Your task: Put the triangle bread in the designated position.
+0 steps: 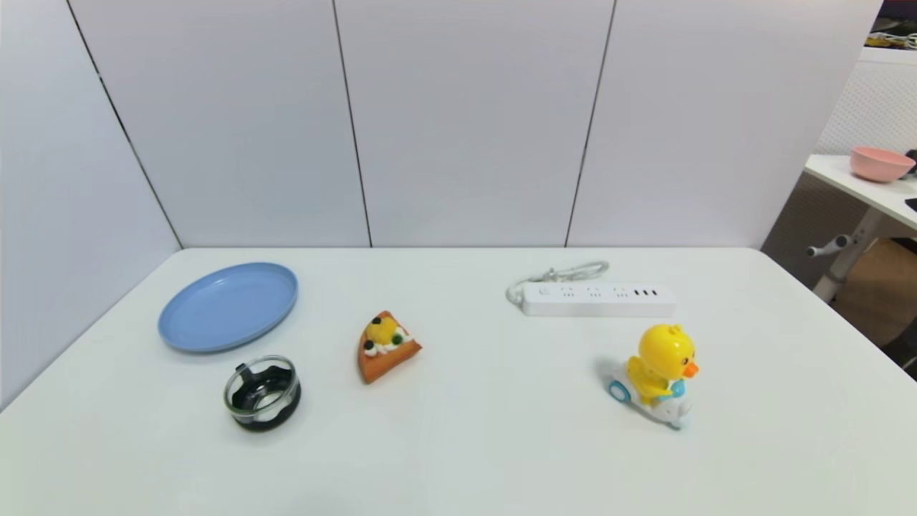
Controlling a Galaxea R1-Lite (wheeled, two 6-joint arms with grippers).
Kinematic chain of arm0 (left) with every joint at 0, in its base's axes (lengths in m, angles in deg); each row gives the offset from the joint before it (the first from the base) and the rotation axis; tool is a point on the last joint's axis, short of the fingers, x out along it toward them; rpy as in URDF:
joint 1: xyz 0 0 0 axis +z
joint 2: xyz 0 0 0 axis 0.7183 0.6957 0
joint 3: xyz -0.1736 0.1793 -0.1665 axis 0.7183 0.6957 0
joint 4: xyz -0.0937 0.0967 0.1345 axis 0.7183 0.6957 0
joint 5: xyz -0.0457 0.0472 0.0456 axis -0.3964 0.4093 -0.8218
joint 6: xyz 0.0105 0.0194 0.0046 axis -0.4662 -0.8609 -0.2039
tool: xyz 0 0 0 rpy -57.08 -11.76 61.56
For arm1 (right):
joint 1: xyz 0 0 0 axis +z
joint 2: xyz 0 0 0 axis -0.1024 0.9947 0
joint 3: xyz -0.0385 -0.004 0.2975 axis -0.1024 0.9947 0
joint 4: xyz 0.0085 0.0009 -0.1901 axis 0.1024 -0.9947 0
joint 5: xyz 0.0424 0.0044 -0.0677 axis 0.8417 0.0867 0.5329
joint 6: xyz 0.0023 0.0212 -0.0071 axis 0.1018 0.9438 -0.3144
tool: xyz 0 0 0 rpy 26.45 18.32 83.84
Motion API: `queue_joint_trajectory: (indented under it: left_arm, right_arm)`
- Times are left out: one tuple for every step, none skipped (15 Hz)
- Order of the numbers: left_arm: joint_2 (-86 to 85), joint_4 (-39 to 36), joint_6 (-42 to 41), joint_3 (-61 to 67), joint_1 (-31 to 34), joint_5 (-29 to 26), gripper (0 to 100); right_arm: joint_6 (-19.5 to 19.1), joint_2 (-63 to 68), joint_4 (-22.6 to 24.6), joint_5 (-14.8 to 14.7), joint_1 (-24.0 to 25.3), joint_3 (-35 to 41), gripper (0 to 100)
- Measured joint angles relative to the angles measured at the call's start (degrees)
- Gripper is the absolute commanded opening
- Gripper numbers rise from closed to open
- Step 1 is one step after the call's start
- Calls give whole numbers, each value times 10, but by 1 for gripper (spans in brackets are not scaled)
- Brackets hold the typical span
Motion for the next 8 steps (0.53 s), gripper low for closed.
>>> queue_joint_trajectory:
  left_arm:
    - [0,0,0,0,0,0,100]
    - [0,0,0,0,0,0,100]
    - [0,0,0,0,1,0,100]
    - [0,0,0,0,1,0,100]
    - [0,0,0,0,1,0,100]
    - [0,0,0,0,1,0,100]
    - [0,0,0,0,1,0,100]
    - [0,0,0,0,1,0,100]
  right_arm:
    - [0,0,0,0,0,0,100]
    - [0,0,0,0,0,0,100]
    - [0,0,0,0,0,0,100]
    - [0,0,0,0,0,0,100]
    - [0,0,0,0,0,0,100]
    - [0,0,0,0,0,0,100]
    - [0,0,0,0,0,0,100]
    - [0,0,0,0,0,0,100]
